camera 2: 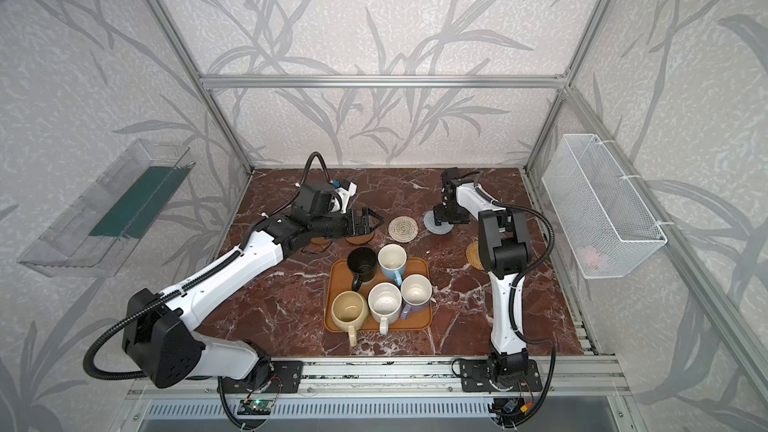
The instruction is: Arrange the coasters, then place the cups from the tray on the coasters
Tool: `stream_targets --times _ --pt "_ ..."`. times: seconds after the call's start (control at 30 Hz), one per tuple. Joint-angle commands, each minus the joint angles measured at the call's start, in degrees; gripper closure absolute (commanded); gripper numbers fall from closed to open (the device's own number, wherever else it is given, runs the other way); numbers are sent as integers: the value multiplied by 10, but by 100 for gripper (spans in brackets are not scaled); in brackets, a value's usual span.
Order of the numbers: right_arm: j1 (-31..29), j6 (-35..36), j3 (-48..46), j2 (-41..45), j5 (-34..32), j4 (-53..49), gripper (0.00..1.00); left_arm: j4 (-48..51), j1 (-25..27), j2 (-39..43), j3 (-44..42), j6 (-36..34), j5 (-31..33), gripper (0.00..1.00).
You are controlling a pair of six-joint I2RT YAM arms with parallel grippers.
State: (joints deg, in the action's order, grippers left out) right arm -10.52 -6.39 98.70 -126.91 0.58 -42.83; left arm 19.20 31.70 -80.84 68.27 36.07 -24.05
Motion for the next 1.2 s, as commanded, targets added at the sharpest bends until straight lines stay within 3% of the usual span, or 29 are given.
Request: stream_targets --times 0.0,0.3,0.9,1.17 --pt "0 14 11 -17 18 -30 34 7 5 -2 24 -4 15 1" --pt "-1 20 -5 -9 -1 -65 45 0 8 -3 15 0 8 1" --pt "-17 10 -86 55 -1 -50 47 3 13 16 -1 0 14 1" --pt "-24 3 -54 30 -22 -67 47 6 14 17 -6 -2 16 1"
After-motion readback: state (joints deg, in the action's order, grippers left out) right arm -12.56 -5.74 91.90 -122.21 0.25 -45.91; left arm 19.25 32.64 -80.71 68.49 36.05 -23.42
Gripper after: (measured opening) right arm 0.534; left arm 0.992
